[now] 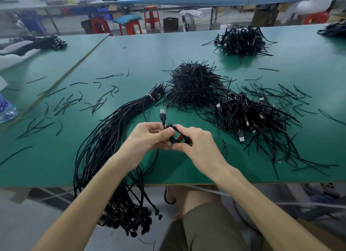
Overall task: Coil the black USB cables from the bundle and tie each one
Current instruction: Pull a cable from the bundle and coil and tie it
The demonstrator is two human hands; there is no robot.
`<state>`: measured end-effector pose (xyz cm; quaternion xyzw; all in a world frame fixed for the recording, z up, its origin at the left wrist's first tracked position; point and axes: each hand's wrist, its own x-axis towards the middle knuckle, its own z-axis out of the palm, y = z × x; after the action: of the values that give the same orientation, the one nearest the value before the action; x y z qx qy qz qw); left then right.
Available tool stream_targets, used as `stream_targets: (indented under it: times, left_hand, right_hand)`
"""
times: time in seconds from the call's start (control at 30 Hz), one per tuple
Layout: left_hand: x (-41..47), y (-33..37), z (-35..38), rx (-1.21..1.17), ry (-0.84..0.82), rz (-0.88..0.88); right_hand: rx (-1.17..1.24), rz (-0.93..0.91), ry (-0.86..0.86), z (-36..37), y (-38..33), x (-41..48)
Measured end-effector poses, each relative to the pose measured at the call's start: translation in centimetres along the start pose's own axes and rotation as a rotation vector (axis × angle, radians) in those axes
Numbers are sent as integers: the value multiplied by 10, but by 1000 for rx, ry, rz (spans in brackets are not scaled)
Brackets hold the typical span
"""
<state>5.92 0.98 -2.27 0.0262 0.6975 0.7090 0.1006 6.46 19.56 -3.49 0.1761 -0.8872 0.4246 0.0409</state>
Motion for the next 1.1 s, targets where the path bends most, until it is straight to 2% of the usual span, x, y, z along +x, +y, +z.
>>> stream_targets:
  times: [0.2,0.37,0.53,0.67,0.83,0.97,1.1]
  left_hand:
    - [5,3,5,37,105,-90]
    - [2,8,-8,207,-21,-82]
    - [1,26,-35,376,-234,-137]
    - [0,38,-33,569,-394,-87]
    - [5,36,-15,809,-394,14]
    - [13,22,-13,877,-365,74]
    - [16,8,-14,805,-335,142]
  right_hand:
    - [-408,-153,-98,3,-3,-11]
    - [-527,-143,-173,0,-7,-13]
    - [-542,-236,-203,-10,-8,-9]
    - [-593,-277,-228,-10,-14,-5]
    - [-619,-263,-223,-8,-20,4]
    - [-548,-244,-207,-9,-18,11]
    - [-483,-209,-203,-3,-16,19]
